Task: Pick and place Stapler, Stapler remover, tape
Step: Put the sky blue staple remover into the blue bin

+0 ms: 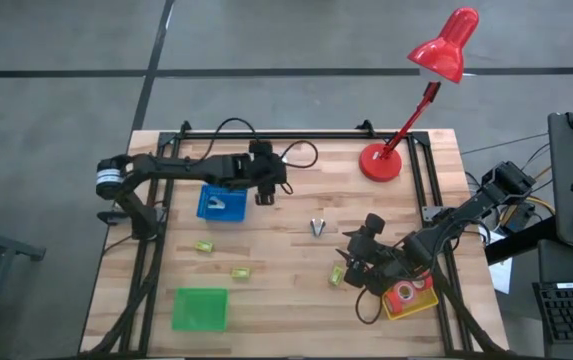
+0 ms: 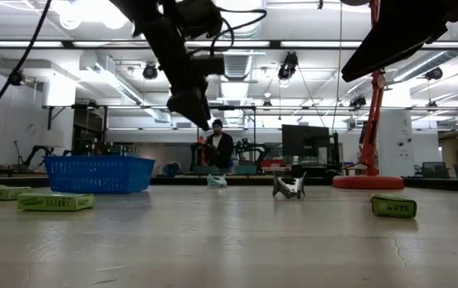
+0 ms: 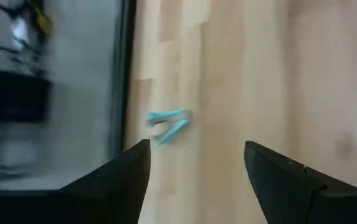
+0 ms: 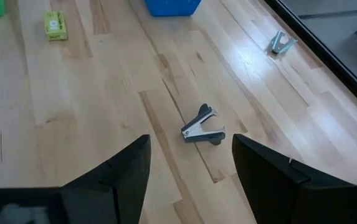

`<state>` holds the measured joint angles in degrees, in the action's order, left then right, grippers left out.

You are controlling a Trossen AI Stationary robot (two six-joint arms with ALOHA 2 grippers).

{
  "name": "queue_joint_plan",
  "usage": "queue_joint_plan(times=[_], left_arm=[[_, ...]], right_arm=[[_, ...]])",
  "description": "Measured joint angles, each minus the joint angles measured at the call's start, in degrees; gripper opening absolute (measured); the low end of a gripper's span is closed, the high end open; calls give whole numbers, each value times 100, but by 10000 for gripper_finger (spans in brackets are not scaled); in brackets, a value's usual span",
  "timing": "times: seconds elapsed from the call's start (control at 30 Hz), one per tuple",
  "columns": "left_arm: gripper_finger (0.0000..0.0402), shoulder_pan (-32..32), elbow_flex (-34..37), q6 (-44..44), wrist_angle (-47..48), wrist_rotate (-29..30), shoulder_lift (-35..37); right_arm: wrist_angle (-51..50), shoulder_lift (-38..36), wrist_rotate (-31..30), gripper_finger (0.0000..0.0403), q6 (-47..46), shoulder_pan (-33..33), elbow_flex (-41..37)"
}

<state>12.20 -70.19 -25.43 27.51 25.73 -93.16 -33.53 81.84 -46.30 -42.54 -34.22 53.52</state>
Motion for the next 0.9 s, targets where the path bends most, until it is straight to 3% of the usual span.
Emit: queue_joint_plan(times=[0.27,0.6,0.9], left_arm=[[230,384,-169,-993,-1,228,-466],[210,712,-1049,-1508,152,216,-1549],[205,993,-2155,-1551,1456,110,-2401]], right_arm=[[-12,0,4,219,-19,0,-20],[-8,0,4,219,1,0,-18],[-8,0,102,219,-19,0,-66]])
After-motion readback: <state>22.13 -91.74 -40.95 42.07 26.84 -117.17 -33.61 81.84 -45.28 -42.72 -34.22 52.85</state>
